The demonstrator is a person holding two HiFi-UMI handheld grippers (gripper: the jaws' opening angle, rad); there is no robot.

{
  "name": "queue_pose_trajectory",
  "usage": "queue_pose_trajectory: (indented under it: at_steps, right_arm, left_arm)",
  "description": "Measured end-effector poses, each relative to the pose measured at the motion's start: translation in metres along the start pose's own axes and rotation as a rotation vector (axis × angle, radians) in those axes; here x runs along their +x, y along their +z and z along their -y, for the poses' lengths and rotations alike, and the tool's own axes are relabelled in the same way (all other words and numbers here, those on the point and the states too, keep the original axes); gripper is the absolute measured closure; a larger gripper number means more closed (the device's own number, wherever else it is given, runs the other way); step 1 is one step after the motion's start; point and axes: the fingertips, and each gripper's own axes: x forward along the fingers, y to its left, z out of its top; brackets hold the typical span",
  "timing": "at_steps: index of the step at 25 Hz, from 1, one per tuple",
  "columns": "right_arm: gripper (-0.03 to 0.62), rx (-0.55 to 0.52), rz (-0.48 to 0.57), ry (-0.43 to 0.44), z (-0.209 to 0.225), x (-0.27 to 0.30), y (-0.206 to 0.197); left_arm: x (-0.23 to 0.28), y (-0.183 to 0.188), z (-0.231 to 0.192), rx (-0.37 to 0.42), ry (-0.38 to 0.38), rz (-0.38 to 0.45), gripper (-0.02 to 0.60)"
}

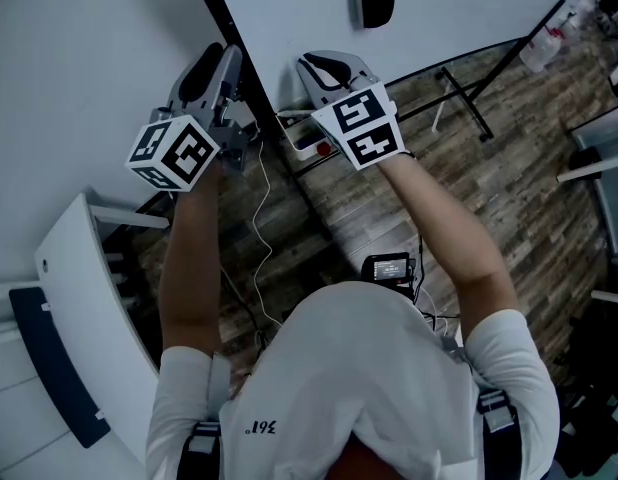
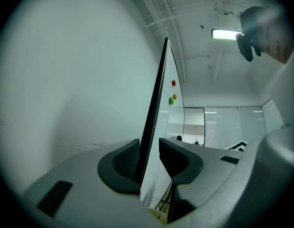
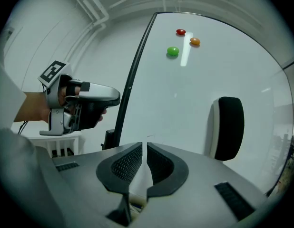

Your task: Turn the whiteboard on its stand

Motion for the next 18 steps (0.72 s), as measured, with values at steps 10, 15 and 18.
queue_pose_trajectory:
  at_steps: [10, 15, 18]
  right_arm:
    - [0.553, -0.023, 0.045, -0.026, 0.005, -0.054, 0.012]
    - [0.553, -0.007, 0.07, -0.052, 0.007, -0.087, 0.016]
    - [0.554, 0.008, 0.074, -0.071, 0.007, -0.105, 0.014]
  left_arm:
    - [-0.038, 0.006, 0.024, 0.004, -0.004, 0.017, 0.454]
    - [-0.062, 0.004, 0.042, -0.015, 0.004, 0.025, 0.468]
    - [-0.076, -0.005, 0.054, -0.032, 0.001, 0.016, 0.488]
